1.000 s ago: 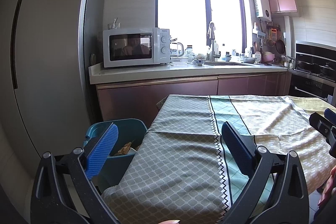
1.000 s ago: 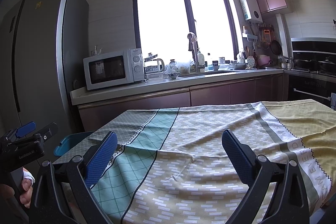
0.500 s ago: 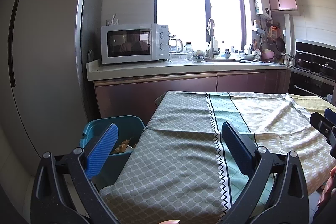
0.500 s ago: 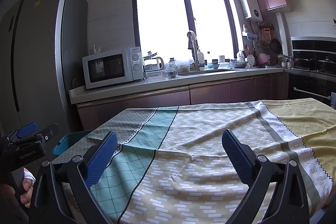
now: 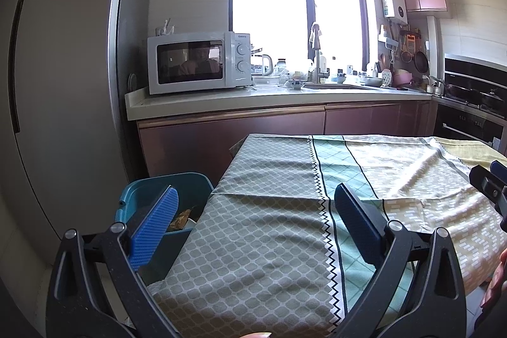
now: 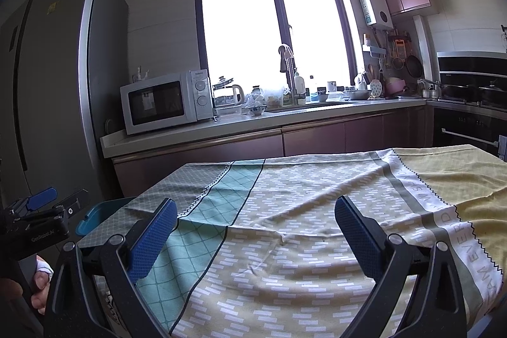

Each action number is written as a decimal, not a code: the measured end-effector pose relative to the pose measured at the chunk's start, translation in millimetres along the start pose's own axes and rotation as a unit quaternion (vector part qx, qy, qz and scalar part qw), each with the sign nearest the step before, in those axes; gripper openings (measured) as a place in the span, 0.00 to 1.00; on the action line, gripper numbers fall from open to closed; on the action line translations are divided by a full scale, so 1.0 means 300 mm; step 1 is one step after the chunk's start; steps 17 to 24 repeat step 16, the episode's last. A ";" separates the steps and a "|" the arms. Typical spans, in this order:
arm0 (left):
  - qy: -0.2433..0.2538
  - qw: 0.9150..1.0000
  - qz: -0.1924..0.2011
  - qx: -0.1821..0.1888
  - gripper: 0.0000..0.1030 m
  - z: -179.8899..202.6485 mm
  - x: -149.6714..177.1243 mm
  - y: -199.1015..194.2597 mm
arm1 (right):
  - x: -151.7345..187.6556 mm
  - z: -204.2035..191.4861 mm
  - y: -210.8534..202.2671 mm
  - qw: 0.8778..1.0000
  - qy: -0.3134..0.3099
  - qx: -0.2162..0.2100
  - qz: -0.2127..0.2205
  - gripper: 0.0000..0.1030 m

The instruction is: Collect trash

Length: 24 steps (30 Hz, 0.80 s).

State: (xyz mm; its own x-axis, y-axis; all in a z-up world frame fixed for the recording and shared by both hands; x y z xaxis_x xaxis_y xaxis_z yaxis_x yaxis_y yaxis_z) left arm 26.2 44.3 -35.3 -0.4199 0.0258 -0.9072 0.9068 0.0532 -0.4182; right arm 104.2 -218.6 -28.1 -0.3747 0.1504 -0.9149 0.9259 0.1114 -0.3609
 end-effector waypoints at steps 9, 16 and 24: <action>0.011 0.999 -0.038 0.011 0.95 0.053 -0.043 0.078 | -0.004 0.050 0.029 1.000 0.011 -0.001 -0.010 0.94; 0.017 0.991 -0.133 0.020 0.95 0.116 -0.121 0.316 | -0.056 0.180 0.103 0.998 0.015 0.021 -0.054 0.94; 0.017 0.991 -0.133 0.020 0.95 0.116 -0.121 0.316 | -0.056 0.180 0.103 0.998 0.015 0.021 -0.054 0.94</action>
Point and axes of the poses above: each gripper's, at about its wrist camera, not at the fingertips, and y roughly the way its jaws point, z to its right, x to its underside, the point moved 1 cm from there along y, roughly the way its jaws point, and after that the axes turned 8 degrees about -z, right-handed, at the moved point
